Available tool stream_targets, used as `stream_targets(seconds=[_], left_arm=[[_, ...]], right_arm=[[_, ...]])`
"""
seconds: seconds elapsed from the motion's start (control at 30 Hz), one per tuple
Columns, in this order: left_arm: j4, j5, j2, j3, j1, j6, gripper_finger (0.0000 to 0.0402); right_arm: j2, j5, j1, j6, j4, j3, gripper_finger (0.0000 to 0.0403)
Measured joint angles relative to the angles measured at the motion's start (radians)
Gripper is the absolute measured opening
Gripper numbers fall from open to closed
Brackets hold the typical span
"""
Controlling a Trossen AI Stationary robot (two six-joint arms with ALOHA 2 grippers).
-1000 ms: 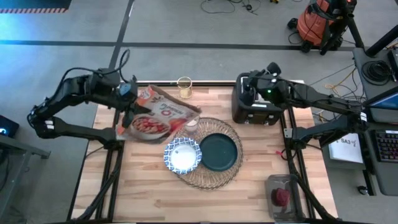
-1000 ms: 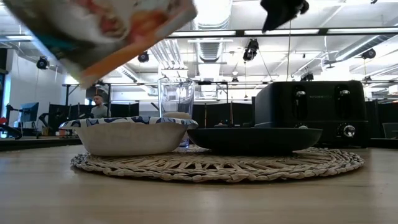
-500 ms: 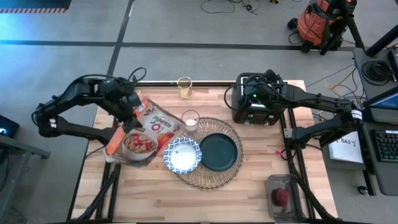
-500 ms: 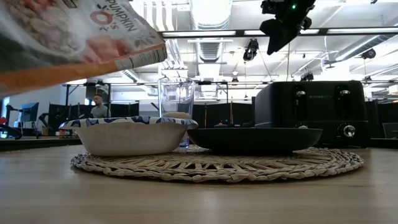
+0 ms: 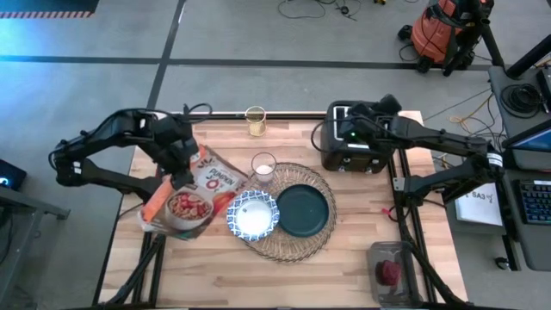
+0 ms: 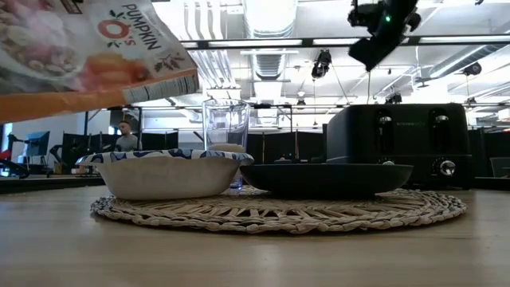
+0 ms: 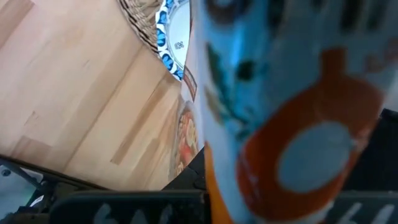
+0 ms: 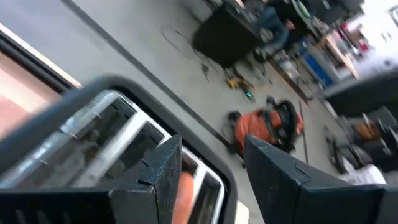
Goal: Arrange a breakfast setting
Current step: Pour the cereal from the orange cereal box into the white bowl
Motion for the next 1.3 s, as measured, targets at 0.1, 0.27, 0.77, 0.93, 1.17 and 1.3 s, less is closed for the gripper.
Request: stream_targets(seconds=[0.1,0.27,0.77,0.93,1.17,1.3], left_arm=[[-0.005,0.0,-0.006,0.0,-0.026,0.003,0.0],[-0.016,0.001,-0.023,0.0,-0.059,0.003,0.0],[-0.016,0.018,-0.029,0.0,-0.074,0.072,0.0],[-0.016,0.084,-0.024,0.0,-0.074,0.04,0.0],[-0.015,0.174,-0.003,-0.001,-0.075,0.014,0.0],[-0.015,0.188,0.038,-0.001,-0.074,-0.011,0.0]], right_arm=[[-0.008,0.003,-0.023,0.059,-0.037,-0.041,0.0164],[-0.056,0.001,-0.053,0.082,-0.03,-0.14,0.0164],[-0.413,-0.82,-0.058,-0.24,0.857,-0.617,0.0161],[-0.456,-0.915,-0.058,-0.229,0.979,-0.741,0.0161],[-0.465,-0.914,-0.058,-0.146,1.007,-0.837,0.0156],[-0.467,-0.914,-0.058,-0.111,0.985,-0.858,0.0157]])
